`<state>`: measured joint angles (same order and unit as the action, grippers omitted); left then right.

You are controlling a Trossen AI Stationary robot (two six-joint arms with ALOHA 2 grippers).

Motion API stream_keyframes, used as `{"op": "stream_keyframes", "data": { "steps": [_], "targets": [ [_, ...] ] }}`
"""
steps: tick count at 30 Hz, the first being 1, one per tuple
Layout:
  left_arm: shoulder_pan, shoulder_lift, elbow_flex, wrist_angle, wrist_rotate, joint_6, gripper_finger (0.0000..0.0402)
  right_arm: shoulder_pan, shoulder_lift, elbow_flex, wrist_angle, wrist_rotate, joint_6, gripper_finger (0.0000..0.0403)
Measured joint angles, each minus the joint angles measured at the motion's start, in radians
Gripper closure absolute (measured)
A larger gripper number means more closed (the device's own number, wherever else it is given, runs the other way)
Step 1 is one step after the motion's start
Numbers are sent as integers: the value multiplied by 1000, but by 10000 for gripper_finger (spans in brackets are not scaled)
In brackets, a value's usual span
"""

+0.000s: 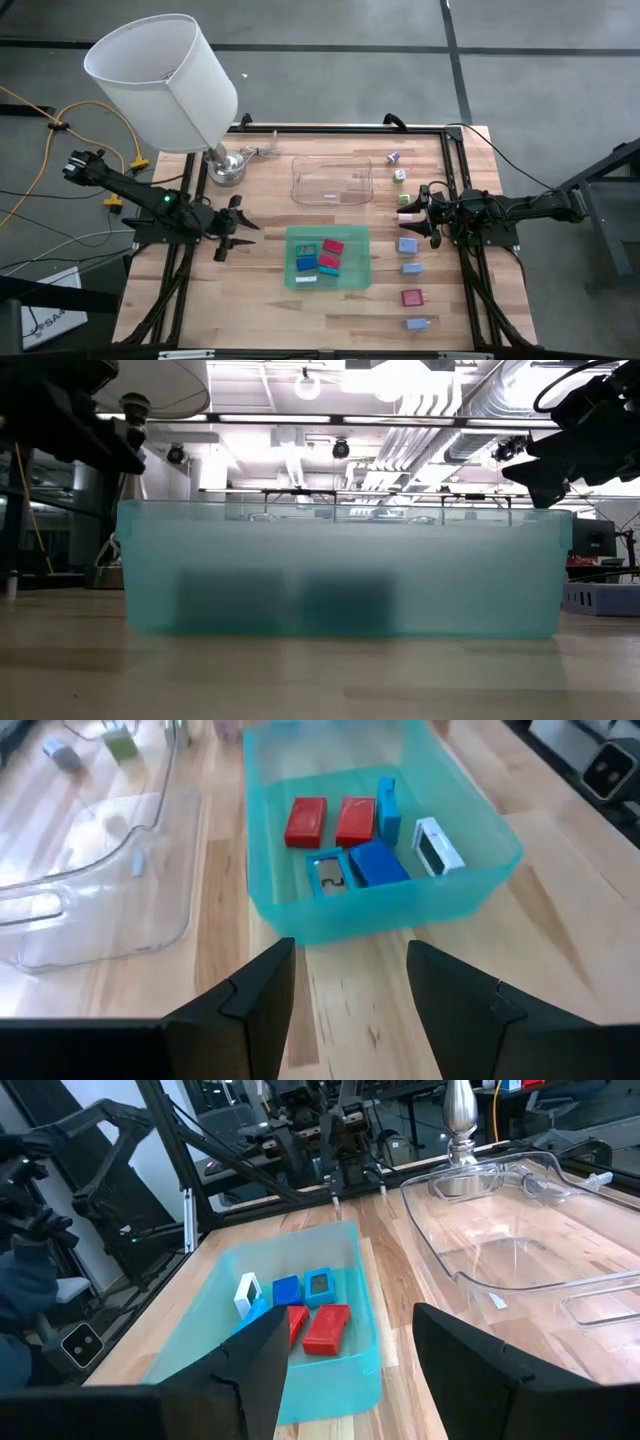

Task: Pick & Place Office items
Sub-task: Put the bottom purple charger adapter into transparent bin

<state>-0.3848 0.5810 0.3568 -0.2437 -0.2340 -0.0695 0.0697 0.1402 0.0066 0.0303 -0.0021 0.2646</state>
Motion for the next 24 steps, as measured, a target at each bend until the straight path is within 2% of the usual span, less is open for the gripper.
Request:
{"op": "stream_keyframes", "data": {
  "steps": [5, 13, 24],
  "targets": [
    [0, -107, -52, 26, 15, 50, 216, 0, 0, 0, -1, 0, 0, 201],
    [37, -209, -139, 104, -7, 96, 216, 0, 0, 0, -2, -1, 0, 201],
    [129, -206, -167, 111, -8, 100, 216, 0, 0, 0, -3, -1, 0, 201]
  ]
}}
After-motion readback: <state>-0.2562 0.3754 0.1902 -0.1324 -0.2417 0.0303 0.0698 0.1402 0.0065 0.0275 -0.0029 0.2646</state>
